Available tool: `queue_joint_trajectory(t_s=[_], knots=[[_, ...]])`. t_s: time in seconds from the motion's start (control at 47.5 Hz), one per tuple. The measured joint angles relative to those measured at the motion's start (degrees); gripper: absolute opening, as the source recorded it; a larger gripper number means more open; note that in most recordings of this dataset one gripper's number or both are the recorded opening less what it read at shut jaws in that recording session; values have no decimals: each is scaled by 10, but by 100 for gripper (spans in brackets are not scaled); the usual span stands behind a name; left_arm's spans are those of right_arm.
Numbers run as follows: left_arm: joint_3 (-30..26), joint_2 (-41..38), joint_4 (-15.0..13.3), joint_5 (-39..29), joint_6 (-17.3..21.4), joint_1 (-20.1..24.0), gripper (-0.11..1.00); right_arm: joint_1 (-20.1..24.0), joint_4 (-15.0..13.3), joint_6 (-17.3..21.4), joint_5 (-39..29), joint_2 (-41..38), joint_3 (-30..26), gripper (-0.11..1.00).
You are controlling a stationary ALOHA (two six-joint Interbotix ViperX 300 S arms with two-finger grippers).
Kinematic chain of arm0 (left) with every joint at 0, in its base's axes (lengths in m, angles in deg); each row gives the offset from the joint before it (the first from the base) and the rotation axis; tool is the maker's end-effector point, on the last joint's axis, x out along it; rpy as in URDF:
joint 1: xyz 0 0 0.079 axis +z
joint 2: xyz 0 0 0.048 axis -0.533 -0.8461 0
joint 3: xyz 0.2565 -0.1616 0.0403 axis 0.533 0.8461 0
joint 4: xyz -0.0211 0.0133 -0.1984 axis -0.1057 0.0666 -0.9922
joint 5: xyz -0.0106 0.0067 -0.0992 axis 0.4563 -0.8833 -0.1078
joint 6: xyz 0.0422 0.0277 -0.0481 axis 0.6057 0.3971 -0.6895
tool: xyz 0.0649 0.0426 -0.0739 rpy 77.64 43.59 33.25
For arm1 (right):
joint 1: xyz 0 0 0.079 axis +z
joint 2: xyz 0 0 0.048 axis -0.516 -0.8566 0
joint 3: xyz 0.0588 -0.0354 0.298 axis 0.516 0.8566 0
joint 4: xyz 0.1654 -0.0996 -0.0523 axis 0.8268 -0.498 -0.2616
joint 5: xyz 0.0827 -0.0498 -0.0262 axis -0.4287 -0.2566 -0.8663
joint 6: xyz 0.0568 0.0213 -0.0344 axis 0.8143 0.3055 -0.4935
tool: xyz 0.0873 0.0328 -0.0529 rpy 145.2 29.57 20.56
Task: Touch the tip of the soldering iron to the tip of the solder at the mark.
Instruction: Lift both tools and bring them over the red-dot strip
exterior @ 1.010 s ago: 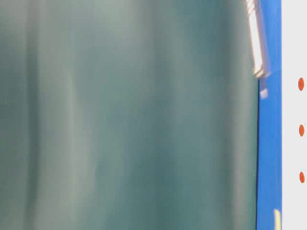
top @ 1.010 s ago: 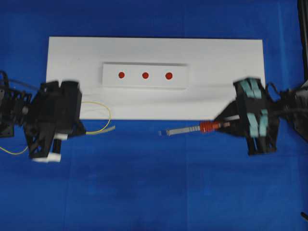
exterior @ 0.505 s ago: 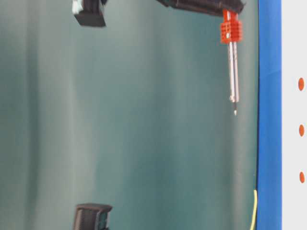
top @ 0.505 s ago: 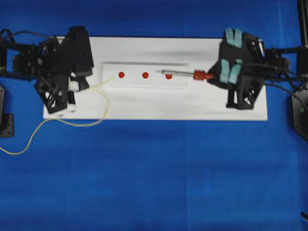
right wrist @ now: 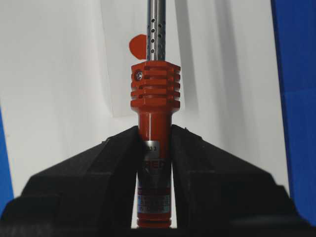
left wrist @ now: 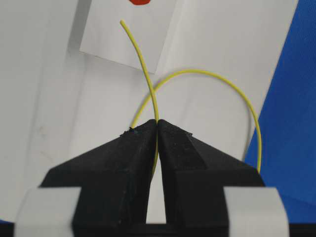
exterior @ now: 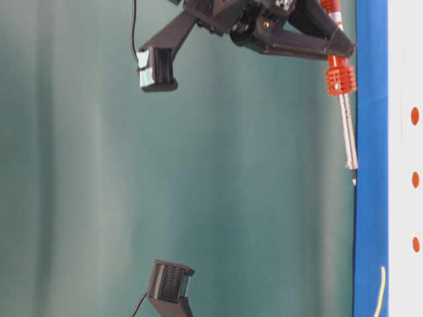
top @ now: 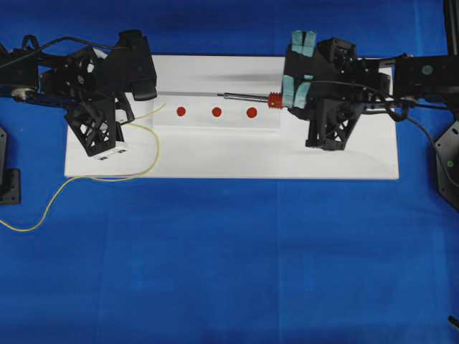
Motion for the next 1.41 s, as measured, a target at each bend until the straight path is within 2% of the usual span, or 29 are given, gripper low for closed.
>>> queue_joint_trajectory(t_s=[0.463,0.947,1.41], knots=[[-17,-15,1,0,0,2,1,0,-3,0,-3,-4,-4,6],[-59,-96,1,-2,1,7,1,0,-3,0,-4,-6,-4,6],[-61,-97,0,-15,-9,-5,1,-1,-4,-1,-6,-11,-4,6]])
